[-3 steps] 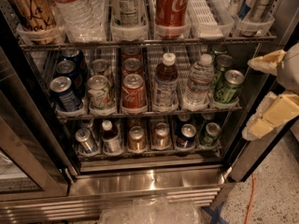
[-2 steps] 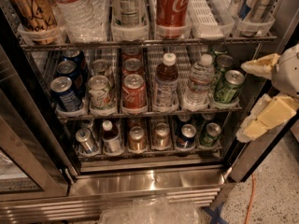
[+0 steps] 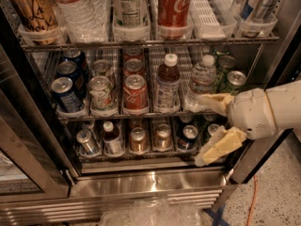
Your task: Pick orange can from bottom shelf of fridge
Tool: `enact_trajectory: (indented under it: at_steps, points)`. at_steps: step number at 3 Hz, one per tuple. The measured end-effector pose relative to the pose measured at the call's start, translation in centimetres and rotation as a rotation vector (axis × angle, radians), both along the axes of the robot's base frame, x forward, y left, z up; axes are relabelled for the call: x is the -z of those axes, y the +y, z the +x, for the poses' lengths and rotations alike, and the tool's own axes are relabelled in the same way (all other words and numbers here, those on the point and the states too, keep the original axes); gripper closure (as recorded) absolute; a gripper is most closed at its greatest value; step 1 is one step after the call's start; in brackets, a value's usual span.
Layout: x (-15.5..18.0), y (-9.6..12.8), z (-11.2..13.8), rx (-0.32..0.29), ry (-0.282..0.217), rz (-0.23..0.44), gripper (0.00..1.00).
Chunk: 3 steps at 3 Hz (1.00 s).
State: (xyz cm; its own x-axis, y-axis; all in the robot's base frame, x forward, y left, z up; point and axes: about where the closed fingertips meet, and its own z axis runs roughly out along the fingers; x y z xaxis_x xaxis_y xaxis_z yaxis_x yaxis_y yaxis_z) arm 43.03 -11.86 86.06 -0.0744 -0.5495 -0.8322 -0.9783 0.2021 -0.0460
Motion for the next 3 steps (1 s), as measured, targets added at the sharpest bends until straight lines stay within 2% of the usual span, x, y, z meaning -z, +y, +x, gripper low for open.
enact_trajectory:
  at_steps: [1, 2, 3]
  points:
    - [-1.1, 2.6, 0.0, -0.048, -0.005, 0.109, 0.00]
    - [-0.2, 3.0, 0.1, -0.076, 0.046, 0.120, 0.00]
    - [3.4, 4.4, -1.1, -0.111, 0.094, 0.206, 0.00]
